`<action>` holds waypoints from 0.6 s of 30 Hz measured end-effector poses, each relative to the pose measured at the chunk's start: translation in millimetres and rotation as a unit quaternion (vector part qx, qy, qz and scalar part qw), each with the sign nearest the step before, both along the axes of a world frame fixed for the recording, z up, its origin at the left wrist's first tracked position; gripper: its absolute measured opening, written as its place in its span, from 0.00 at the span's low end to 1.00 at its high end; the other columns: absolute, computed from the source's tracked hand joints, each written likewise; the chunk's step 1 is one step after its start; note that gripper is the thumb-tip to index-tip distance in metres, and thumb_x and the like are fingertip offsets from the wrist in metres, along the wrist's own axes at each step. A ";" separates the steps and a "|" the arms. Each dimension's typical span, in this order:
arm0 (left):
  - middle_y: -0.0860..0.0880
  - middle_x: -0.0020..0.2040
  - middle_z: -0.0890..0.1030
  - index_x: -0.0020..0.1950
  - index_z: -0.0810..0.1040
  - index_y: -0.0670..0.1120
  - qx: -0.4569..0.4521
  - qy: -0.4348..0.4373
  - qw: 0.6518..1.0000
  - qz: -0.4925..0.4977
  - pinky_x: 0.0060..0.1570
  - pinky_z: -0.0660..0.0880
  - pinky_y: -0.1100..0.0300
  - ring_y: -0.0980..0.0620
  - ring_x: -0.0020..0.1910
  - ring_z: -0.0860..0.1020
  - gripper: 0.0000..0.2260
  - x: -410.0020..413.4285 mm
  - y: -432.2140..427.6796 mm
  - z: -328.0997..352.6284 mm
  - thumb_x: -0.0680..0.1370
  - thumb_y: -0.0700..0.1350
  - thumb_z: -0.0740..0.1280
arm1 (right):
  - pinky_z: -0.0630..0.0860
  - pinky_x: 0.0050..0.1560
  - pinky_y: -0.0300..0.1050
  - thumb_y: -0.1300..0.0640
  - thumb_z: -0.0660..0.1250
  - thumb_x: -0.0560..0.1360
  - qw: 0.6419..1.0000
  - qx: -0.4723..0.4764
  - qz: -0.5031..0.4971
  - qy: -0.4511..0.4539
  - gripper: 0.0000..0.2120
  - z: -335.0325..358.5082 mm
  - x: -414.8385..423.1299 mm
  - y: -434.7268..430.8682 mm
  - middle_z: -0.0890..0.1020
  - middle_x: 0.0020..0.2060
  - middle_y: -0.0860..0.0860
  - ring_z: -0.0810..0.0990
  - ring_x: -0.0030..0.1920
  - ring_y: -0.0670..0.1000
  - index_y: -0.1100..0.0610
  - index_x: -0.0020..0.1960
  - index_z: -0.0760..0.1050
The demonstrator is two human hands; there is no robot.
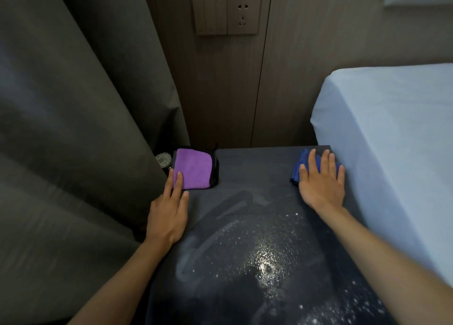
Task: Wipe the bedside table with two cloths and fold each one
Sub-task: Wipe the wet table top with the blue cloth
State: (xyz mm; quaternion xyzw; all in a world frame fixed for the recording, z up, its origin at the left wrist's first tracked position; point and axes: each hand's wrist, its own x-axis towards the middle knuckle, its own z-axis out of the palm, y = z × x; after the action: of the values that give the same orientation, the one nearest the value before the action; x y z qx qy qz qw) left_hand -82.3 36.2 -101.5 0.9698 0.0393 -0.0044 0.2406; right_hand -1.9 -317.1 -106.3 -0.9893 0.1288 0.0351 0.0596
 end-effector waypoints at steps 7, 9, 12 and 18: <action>0.55 0.81 0.42 0.81 0.47 0.55 -0.009 0.005 1.000 0.004 0.68 0.64 0.48 0.47 0.74 0.65 0.34 -0.8 -2.3 4.3 0.75 0.65 0.36 | 0.38 0.78 0.57 0.42 0.38 0.83 0.998 0.001 -0.067 -0.013 0.30 -1.2 -40.4 44.5 0.43 0.81 0.58 0.39 0.80 0.55 0.53 0.81 0.38; 0.56 0.81 0.43 0.81 0.47 0.56 -0.023 0.003 1.000 0.008 0.67 0.66 0.49 0.46 0.75 0.64 0.32 -0.2 -1.8 2.5 0.77 0.63 0.39 | 0.37 0.78 0.57 0.43 0.38 0.83 0.997 0.001 -0.075 -0.007 0.30 0.4 -50.2 61.4 0.42 0.80 0.59 0.38 0.80 0.56 0.55 0.81 0.38; 0.55 0.82 0.43 0.81 0.46 0.56 -0.016 -0.003 1.000 0.010 0.58 0.70 0.55 0.48 0.74 0.62 0.30 1.1 0.0 -0.1 0.78 0.61 0.41 | 0.38 0.77 0.59 0.42 0.37 0.82 0.996 0.001 -0.087 0.002 0.32 2.4 -60.4 93.0 0.41 0.80 0.60 0.37 0.80 0.57 0.56 0.81 0.38; 0.54 0.82 0.40 0.81 0.46 0.55 0.000 -0.017 1.000 0.012 0.54 0.71 0.57 0.46 0.76 0.55 0.28 0.3 2.7 -2.3 0.81 0.59 0.44 | 0.36 0.77 0.60 0.42 0.39 0.82 0.998 0.017 -0.051 -0.013 0.32 2.7 -84.6 164.7 0.41 0.80 0.62 0.37 0.79 0.59 0.57 0.80 0.37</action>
State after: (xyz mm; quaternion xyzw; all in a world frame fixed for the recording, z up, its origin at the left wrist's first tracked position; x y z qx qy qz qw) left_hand -82.0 38.8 -103.8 0.9693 0.0463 0.0154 0.2410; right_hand -86.5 -152.4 -103.6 -0.9807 0.1774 0.0209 0.0801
